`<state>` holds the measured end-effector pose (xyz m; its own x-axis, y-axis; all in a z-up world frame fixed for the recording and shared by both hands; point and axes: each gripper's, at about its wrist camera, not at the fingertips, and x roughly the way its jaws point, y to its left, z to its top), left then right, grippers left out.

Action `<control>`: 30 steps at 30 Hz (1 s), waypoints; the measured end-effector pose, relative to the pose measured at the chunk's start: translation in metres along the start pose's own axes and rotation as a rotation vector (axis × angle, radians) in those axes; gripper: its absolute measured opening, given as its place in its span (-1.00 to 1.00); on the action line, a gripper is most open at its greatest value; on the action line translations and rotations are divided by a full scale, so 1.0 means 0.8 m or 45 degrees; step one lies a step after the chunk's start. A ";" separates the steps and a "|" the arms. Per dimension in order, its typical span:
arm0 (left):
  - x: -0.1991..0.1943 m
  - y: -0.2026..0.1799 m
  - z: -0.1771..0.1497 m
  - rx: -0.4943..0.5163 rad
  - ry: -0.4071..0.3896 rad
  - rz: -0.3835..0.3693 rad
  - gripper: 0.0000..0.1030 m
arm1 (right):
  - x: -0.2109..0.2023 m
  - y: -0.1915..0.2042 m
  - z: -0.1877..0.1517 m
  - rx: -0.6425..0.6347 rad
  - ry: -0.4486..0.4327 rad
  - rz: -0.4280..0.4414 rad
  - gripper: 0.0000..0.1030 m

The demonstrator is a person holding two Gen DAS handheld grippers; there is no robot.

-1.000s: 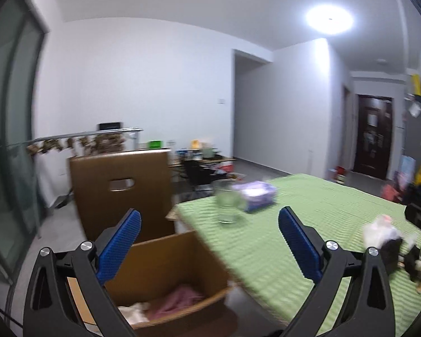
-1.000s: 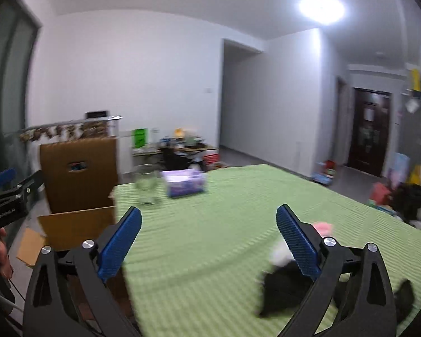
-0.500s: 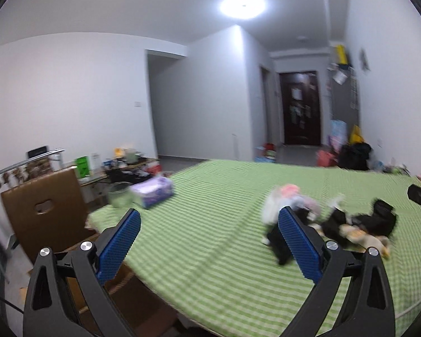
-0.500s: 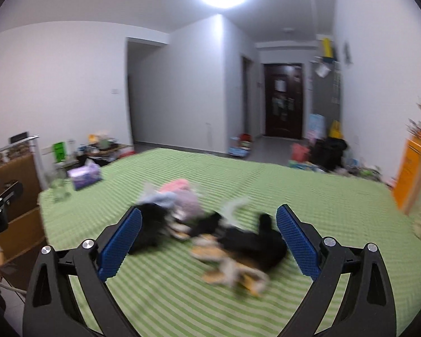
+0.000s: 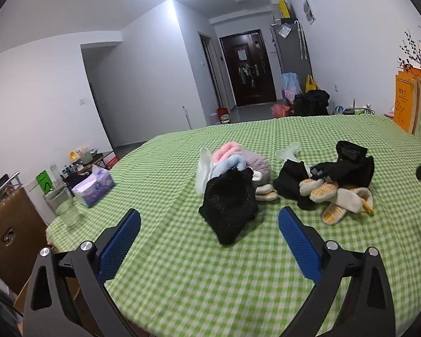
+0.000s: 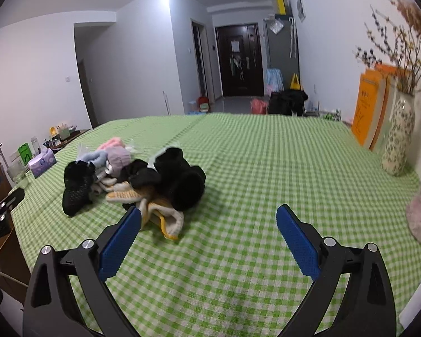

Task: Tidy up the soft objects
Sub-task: 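Grasp a black glove with the left gripper while the right grasps another black glove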

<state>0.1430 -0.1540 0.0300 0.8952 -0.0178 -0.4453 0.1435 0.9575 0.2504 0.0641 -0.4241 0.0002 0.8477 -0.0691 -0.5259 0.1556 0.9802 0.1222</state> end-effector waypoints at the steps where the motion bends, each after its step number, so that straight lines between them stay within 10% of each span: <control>1: 0.010 0.001 0.003 -0.009 0.011 0.005 0.85 | 0.004 -0.001 0.000 0.001 0.012 0.004 0.81; 11: 0.122 0.008 0.023 -0.013 0.129 -0.049 0.85 | 0.036 0.006 0.014 0.032 0.081 0.087 0.81; 18: 0.186 0.016 0.027 -0.018 0.188 -0.149 0.85 | 0.084 0.018 0.040 0.054 0.143 0.106 0.37; 20: 0.194 0.019 0.023 -0.037 0.207 -0.210 0.57 | 0.101 0.024 0.048 0.063 0.162 0.112 0.37; 22: 0.200 0.020 0.019 -0.058 0.251 -0.286 -0.26 | 0.123 0.034 0.055 0.066 0.182 0.128 0.37; 24: 0.204 0.025 0.014 -0.093 0.308 -0.357 -0.65 | 0.144 0.042 0.060 0.062 0.205 0.140 0.26; 30: 0.168 0.035 0.021 -0.091 0.210 -0.444 -0.93 | 0.169 0.049 0.073 0.064 0.212 0.114 -0.67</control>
<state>0.2745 -0.1342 -0.0087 0.7171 -0.3050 -0.6267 0.3923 0.9198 0.0013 0.2149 -0.4059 -0.0170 0.7645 0.0536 -0.6424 0.1123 0.9702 0.2146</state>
